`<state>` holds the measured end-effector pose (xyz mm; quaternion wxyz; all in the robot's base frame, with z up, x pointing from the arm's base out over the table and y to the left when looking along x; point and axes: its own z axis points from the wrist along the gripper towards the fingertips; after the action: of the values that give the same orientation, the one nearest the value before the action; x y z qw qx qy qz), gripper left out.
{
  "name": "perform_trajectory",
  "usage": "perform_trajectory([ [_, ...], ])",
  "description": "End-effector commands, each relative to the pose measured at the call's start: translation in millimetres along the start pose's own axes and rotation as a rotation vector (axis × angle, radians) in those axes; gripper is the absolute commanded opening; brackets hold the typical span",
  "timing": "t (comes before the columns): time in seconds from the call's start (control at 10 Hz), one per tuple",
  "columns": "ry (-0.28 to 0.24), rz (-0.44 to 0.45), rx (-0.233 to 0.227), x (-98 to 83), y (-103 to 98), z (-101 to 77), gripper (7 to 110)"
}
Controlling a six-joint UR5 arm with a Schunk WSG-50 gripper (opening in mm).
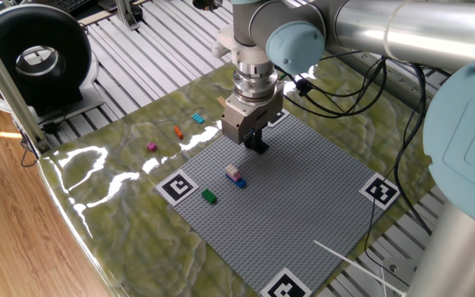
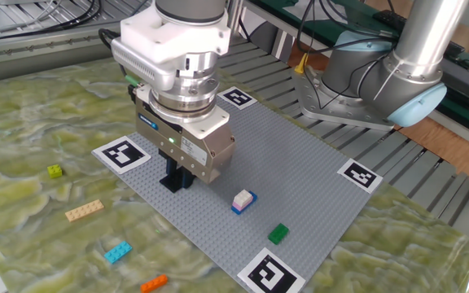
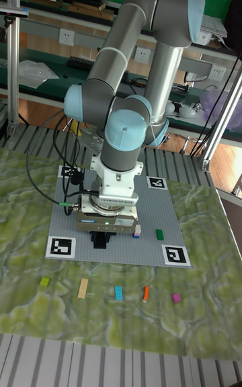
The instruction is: Stack small Lego blocks randomly, one at a time
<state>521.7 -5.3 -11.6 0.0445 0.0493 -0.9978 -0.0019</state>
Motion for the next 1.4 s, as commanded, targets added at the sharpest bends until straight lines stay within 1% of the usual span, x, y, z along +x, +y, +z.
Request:
perform_trajectory([
  [0.0, -0.005, 0.007, -0.012, -1.9, 1.1, -1.2, 22],
  [1.3, -0.001, 0.014, -0.009, -2.4, -1.2, 1.1, 22],
])
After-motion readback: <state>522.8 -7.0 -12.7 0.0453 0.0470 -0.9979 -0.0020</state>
